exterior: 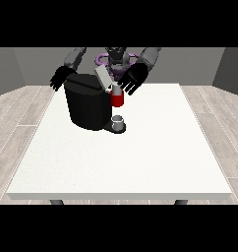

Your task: Insert the coffee pod into the coffee machine and close the lid

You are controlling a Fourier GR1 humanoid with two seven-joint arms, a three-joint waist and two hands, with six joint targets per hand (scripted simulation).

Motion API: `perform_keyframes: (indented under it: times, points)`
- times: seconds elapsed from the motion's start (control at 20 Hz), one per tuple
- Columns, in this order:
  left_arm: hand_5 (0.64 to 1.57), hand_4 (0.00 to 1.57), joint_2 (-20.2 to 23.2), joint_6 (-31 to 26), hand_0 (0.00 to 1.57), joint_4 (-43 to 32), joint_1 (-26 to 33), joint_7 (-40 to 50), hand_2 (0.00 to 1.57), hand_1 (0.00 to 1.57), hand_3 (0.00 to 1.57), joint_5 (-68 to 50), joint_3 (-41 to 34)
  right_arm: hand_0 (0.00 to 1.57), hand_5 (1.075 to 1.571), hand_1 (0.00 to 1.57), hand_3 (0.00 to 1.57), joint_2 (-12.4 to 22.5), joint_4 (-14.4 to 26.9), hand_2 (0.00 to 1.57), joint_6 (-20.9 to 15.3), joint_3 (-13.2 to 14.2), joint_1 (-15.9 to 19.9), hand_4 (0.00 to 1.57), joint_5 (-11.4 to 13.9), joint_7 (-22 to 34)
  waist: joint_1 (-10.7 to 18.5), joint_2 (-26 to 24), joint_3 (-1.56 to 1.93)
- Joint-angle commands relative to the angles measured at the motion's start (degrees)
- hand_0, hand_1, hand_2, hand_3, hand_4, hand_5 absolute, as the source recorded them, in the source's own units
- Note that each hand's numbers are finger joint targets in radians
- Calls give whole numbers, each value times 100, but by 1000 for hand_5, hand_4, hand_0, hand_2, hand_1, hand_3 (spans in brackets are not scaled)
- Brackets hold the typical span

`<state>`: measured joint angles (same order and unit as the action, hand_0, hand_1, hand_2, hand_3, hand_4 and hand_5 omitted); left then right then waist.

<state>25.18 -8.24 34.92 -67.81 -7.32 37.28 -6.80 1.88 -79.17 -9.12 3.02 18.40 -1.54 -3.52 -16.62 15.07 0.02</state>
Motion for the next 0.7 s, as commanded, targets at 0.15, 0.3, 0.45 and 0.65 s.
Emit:
perform_keyframes:
  times: [0.15,0.3,0.45,0.65]
  points:
    - [1571,485,-8,23,1221,-197,130,50,1265,1221,1171,67,-26,0,1571,0,0,-109,-276,0,26,-195,-220,433,29,45,-182,-47,-2]
    - [1571,466,-217,-61,1196,-29,-8,116,1240,1196,1142,29,18,0,1571,0,0,29,135,0,-36,115,55,364,-58,21,80,-4,-1]
    - [1571,457,-77,-73,1161,-98,-14,91,1195,1161,1058,78,-5,0,1571,0,0,172,-10,0,-67,233,205,380,-122,348,-4,-9,-2]
    - [1571,442,242,-9,1118,-127,62,-238,1158,1118,990,100,-100,0,1571,0,0,87,-189,0,122,29,-59,438,-113,33,-75,142,-2]
